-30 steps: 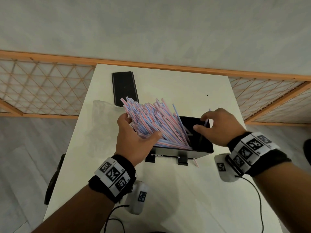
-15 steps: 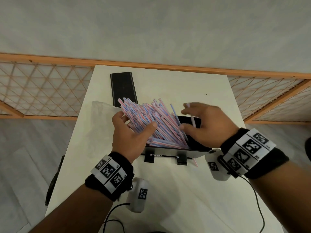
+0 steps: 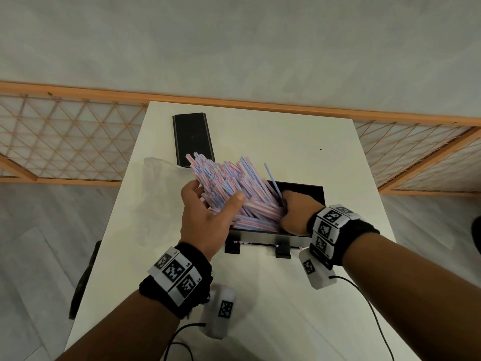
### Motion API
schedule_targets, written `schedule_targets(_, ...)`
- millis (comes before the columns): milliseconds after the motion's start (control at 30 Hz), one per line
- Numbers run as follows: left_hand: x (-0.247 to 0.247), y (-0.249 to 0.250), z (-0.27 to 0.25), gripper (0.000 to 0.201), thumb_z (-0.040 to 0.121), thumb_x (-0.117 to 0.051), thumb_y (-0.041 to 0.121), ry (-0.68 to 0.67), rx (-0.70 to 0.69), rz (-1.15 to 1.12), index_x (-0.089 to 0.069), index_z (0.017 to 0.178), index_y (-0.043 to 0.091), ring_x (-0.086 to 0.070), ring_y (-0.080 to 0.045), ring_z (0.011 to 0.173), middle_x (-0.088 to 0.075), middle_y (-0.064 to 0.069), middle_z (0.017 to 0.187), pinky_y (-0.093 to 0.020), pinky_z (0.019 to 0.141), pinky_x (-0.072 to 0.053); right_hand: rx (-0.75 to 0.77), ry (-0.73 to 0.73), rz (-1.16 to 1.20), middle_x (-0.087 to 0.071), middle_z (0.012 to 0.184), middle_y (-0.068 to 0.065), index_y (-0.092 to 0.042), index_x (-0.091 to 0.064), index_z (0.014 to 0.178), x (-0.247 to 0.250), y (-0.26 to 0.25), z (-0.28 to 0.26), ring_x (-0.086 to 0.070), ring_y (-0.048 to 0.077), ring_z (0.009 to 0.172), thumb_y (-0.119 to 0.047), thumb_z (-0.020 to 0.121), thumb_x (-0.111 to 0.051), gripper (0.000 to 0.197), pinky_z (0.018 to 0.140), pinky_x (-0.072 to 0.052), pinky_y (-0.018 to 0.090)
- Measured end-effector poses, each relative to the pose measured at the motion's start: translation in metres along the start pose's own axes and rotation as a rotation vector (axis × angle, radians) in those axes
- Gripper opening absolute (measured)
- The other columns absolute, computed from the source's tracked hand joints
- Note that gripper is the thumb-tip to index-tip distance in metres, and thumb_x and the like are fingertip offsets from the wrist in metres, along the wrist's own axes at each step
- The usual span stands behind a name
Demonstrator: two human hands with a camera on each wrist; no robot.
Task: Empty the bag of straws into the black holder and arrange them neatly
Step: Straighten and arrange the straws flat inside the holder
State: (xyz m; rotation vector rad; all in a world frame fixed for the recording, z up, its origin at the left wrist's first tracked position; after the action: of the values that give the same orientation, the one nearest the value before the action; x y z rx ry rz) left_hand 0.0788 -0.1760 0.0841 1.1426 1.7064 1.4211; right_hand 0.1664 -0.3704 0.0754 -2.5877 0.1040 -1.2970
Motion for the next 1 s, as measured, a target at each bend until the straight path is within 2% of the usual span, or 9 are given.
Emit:
schedule_targets(67, 0.002, -0.002, 0.001, 0.076, 0.076, -0.084, 0.040, -0.012, 0.029, -0.036, -0.039, 0.134, 0.021, -0.064, 0.001, 0.107, -0.060, 0.013, 0.123, -0.036, 0.099, -0.054, 0.004, -0.006, -0.047, -0.059, 0.116, 0.012, -0.013, -0.054, 0.116, -0.002, -0.001, 0.002, -0.058, 0.031, 0.105, -0.015, 0.081, -0.063, 0.037, 0.079, -0.044, 0.027)
schedule_targets(233, 0.002, -0.007, -0.001, 0.088, 0.069, -0.085, 0.056, -0.015, 0.041, -0.067, -0.039, 0.135, 0.020, -0.063, 0.001, 0.103, -0.062, 0.009, 0.121, -0.037, 0.101, -0.053, 0.024, -0.010, -0.067, -0.060, 0.120, 0.015, -0.011, -0.046, 0.124, -0.006, -0.005, -0.002, -0.060, 0.033, 0.109, -0.021, 0.088, -0.062, 0.041, 0.082, -0.045, 0.029)
schedule_targets(300, 0.001, -0.008, -0.001, 0.090, 0.064, -0.078, 0.059, -0.012, 0.035, -0.071, -0.040, 0.135, 0.020, -0.064, 0.000, 0.103, -0.064, 0.009, 0.120, -0.034, 0.098, -0.053, 0.101, 0.057, -0.045, -0.062, 0.119, 0.014, -0.012, -0.045, 0.129, 0.000, -0.016, -0.009, -0.061, 0.034, 0.107, -0.015, 0.088, -0.058, 0.043, 0.083, -0.047, 0.030)
schedule_targets(400, 0.000, -0.006, 0.000, 0.079, 0.075, -0.077, 0.046, -0.022, 0.039, -0.124, -0.040, 0.137, 0.014, -0.065, 0.012, 0.092, -0.063, 0.012, 0.114, -0.017, 0.085, -0.052, 0.241, 0.177, -0.078, -0.061, 0.100, 0.010, -0.014, -0.045, 0.125, 0.013, -0.034, -0.019, -0.061, 0.033, 0.092, -0.010, 0.091, -0.054, 0.035, 0.068, -0.035, 0.026)
schedule_targets(533, 0.002, -0.001, 0.000, 0.070, 0.084, -0.069, 0.041, -0.025, 0.011, -0.178, -0.040, 0.137, 0.008, -0.064, 0.014, 0.086, -0.061, 0.010, 0.109, -0.007, 0.073, -0.050, 0.346, 0.310, -0.104, -0.058, 0.083, 0.009, -0.013, -0.046, 0.114, 0.031, -0.049, -0.027, -0.045, 0.028, 0.069, -0.004, 0.090, -0.051, 0.026, 0.060, -0.032, 0.028)
schedule_targets(700, 0.001, 0.007, -0.004, 0.070, 0.080, -0.064, 0.042, -0.028, -0.008, -0.226, -0.040, 0.135, 0.006, -0.066, 0.013, 0.086, -0.062, 0.005, 0.112, -0.007, 0.073, -0.050, 0.383, 0.295, -0.081, -0.060, 0.091, 0.007, -0.012, -0.051, 0.111, 0.032, -0.044, -0.026, -0.055, 0.031, 0.082, -0.007, 0.092, -0.051, 0.020, 0.064, -0.032, 0.028)
schedule_targets(800, -0.001, 0.009, -0.004, 0.068, 0.080, -0.060, 0.038, -0.028, -0.012, -0.243, -0.039, 0.135, 0.005, -0.066, 0.014, 0.084, -0.062, 0.006, 0.110, -0.006, 0.071, -0.050, 0.400, 0.360, 0.235, -0.061, 0.108, -0.001, -0.023, -0.047, 0.125, 0.030, -0.030, -0.029, -0.063, 0.018, 0.093, -0.003, 0.085, -0.062, 0.047, 0.078, -0.046, 0.024)
schedule_targets(900, 0.000, 0.007, -0.002, 0.065, 0.085, -0.061, 0.035, -0.007, 0.012, -0.236, -0.039, 0.136, 0.004, -0.066, 0.015, 0.082, -0.061, 0.006, 0.109, -0.004, 0.069, -0.049, 0.347, 0.374, 0.500, -0.059, 0.108, -0.006, -0.031, -0.041, 0.125, 0.029, -0.013, -0.030, -0.066, 0.010, 0.097, -0.004, 0.078, -0.075, 0.063, 0.086, -0.054, 0.027)
schedule_targets(1000, -0.002, 0.004, -0.001, 0.060, 0.090, -0.060, 0.036, -0.023, 0.032, -0.218, -0.038, 0.137, 0.006, -0.064, 0.018, 0.080, -0.061, 0.007, 0.110, -0.003, 0.067, -0.049, 0.199, 0.353, 0.248, -0.064, 0.104, -0.005, -0.023, -0.051, 0.116, 0.025, 0.005, -0.025, -0.063, 0.015, 0.095, -0.025, 0.073, -0.084, 0.054, 0.085, -0.052, 0.030)
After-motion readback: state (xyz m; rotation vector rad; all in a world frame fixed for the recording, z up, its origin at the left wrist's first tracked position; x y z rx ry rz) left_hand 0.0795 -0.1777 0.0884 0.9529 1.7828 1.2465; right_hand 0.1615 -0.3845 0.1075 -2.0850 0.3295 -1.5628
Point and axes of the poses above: each hand's wrist, its own z-axis towards the middle knuckle, its own x-axis out of the back of the hand, y = z × x, the point moved 3 cm from there along z, towards the middle knuckle
